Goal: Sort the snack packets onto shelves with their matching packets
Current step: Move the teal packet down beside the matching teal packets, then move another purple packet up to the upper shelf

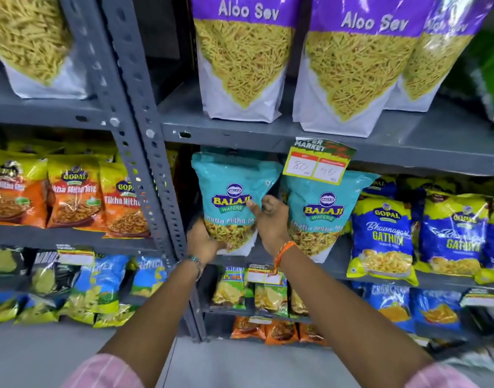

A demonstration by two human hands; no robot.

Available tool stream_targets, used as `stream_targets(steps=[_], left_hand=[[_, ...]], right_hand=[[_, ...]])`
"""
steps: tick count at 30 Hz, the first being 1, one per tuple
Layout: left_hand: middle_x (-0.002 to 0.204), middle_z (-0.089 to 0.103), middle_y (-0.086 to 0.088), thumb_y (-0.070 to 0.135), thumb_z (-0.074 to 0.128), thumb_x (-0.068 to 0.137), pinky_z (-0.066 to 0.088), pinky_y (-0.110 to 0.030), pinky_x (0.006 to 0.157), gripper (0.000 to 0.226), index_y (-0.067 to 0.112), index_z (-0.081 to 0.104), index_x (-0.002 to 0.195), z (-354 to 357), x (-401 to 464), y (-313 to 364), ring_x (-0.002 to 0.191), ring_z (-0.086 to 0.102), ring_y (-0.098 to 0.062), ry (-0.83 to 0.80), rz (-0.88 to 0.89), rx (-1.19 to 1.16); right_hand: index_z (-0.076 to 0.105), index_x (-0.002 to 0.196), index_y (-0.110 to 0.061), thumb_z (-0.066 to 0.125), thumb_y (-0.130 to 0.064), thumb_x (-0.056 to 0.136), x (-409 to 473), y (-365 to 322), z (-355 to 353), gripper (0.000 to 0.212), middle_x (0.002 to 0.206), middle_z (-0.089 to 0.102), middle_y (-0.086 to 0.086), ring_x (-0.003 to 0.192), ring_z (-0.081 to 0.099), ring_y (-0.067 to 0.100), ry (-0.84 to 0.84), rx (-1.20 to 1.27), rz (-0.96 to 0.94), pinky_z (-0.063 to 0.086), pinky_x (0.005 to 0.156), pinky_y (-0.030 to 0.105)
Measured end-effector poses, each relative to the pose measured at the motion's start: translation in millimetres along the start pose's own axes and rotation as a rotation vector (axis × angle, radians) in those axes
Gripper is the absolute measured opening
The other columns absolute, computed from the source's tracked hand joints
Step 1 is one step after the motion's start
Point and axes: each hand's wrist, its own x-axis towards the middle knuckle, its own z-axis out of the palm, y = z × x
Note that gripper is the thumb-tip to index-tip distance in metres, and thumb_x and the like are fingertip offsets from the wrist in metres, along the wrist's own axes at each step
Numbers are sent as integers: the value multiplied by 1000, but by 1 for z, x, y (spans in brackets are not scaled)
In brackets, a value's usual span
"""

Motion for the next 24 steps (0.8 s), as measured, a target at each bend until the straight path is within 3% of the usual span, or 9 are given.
stream_targets(steps=[3,7,10,13,15,17,19,21,24], left_hand=[[127,67,-17,-1,92,57,45,-30,85,81,5,54,129,5,1,4,119,63,-32,52,-50,-42],[126,67,-15,0,92,56,47,-30,88,82,8,53,128,9,2,-1,119,64,-32,56,-70,-73],[125,68,-14,-1,91,56,48,-32,91,82,10,52,127,8,1,-2,117,64,-30,64,-59,-113],[124,67,-14,-4,90,58,47,-31,91,79,10,51,126,9,1,-1,116,63,-29,54,-42,-115],[124,67,-14,-2,89,60,46,-30,89,77,9,50,125,9,1,-1,116,63,-30,46,-35,-84],[125,67,-15,2,88,61,49,-31,89,78,8,48,128,9,-4,-2,117,64,-32,77,-13,-44],[130,66,-14,9,87,65,54,-40,95,85,10,44,138,9,-15,0,120,63,-33,139,17,-29],[137,62,-11,8,83,69,54,-48,100,90,12,37,146,10,-31,6,126,61,-31,186,50,-50],[135,56,4,-4,77,74,46,-37,109,81,13,41,145,9,-63,29,129,57,-22,221,135,-146]], right_hand=[[24,66,-18,71,-5,90,6,5,3,54,70,17,5,62,23,15,4,41,21,27,71,23],[32,66,-12,77,-16,86,13,14,5,50,65,35,4,73,33,17,-9,72,88,30,83,30],[39,70,4,84,-42,75,21,26,6,65,69,51,33,77,43,19,-44,117,97,42,72,38],[38,67,-16,78,-24,83,23,22,7,44,71,39,11,75,35,22,-32,62,87,37,76,36],[48,72,-7,76,-15,87,20,19,5,32,73,57,17,75,58,25,-30,33,116,52,82,40],[62,108,3,73,-11,89,9,10,3,26,105,75,20,101,73,33,-41,37,138,62,88,48],[51,134,0,71,-7,90,-13,-2,-4,49,126,68,10,114,69,22,3,95,152,62,83,28],[50,135,-6,72,-7,89,-45,-16,-14,51,130,60,0,124,61,14,89,156,115,57,88,18],[61,118,-20,73,-12,89,-96,-36,-37,32,127,67,-6,124,62,7,224,175,61,56,95,18]])
